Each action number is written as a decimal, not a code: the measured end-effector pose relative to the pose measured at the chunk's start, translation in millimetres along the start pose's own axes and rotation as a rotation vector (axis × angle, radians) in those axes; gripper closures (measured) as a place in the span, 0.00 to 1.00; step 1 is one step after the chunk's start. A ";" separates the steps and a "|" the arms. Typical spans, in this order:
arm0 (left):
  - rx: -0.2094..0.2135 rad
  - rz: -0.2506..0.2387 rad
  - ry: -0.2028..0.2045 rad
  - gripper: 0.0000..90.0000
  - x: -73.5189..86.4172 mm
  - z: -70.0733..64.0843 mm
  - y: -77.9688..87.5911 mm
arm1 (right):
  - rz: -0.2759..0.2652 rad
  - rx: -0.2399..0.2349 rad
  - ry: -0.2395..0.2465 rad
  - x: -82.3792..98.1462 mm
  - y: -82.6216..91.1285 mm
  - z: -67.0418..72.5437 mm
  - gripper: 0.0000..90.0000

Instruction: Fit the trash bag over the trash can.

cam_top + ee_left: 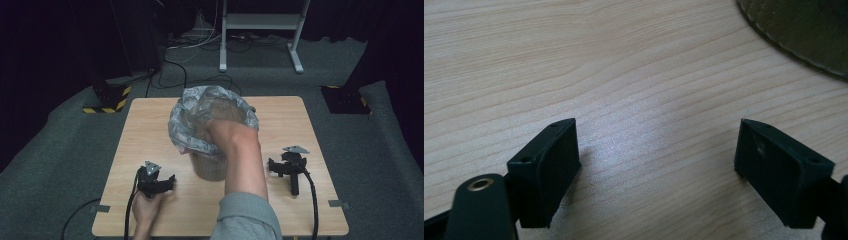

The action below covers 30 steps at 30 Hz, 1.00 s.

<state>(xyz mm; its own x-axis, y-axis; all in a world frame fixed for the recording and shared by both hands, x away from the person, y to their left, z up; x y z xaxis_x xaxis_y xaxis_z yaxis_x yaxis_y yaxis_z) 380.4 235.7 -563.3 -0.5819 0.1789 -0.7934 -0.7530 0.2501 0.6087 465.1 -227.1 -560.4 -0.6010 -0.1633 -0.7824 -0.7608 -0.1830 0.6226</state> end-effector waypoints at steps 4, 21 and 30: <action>-0.001 -0.001 0.001 0.21 0.0 0.0 0.0 | 0.000 0.000 0.001 0.0 0.0 0.0 0.13; 0.007 -0.002 -0.009 0.21 0.3 -0.8 0.4 | 0.000 0.000 0.000 0.0 0.0 0.0 0.13; 0.005 -0.002 -0.011 0.21 0.3 -0.8 0.5 | -0.001 0.000 -0.003 0.0 0.0 0.3 0.13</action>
<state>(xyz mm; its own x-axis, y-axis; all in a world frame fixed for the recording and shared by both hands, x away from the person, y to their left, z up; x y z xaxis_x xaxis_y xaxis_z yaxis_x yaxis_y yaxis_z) 379.6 235.2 -563.2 -0.5771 0.1886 -0.7946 -0.7525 0.2554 0.6071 465.1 -226.8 -560.4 -0.6012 -0.1600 -0.7829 -0.7613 -0.1829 0.6221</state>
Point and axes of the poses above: each handheld gripper's, and its own axes: y roughly backward along the jaws, x roughly out of its underside, z roughly to its left, the point moved 3 cm from there along -y, roughly forward along the jaws, and after that the axes turned 5 degrees about -z, right-handed, at the moved point
